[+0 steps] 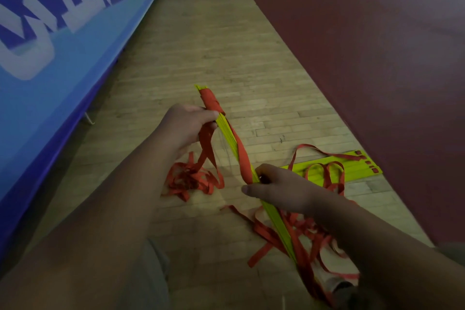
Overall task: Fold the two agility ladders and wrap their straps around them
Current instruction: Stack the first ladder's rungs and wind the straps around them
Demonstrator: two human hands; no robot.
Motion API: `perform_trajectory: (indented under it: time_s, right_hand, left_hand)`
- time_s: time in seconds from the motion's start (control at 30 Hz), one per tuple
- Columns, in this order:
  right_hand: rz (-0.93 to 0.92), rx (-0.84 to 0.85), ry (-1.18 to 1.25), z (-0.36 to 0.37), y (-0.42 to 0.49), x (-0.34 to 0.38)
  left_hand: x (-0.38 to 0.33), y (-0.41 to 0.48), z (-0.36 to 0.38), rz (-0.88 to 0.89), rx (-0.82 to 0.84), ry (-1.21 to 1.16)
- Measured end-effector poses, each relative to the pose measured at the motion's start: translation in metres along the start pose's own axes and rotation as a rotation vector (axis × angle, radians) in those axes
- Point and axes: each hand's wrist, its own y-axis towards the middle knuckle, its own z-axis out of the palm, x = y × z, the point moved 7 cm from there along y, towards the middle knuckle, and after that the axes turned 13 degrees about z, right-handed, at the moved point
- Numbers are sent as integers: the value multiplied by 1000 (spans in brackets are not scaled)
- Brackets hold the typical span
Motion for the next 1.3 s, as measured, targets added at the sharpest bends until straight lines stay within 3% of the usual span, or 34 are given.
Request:
perform_trajectory:
  time_s: [0.27,0.67,0.87,1.3]
  right_hand:
    - [-10,3,37,-3,-1,0]
    - [-30,-181,-18,-12,6,-5]
    - [-23,-262,-104,-14,9,-7]
    - [-12,-324,-94,-17,6,-8]
  left_hand:
    - [2,8,-13,100,59,175]
    - [0,-1,-7,109,138,322]
    - [-3,-3,-11,147,166,551]
    - [-12,-8,-6,191,147,582]
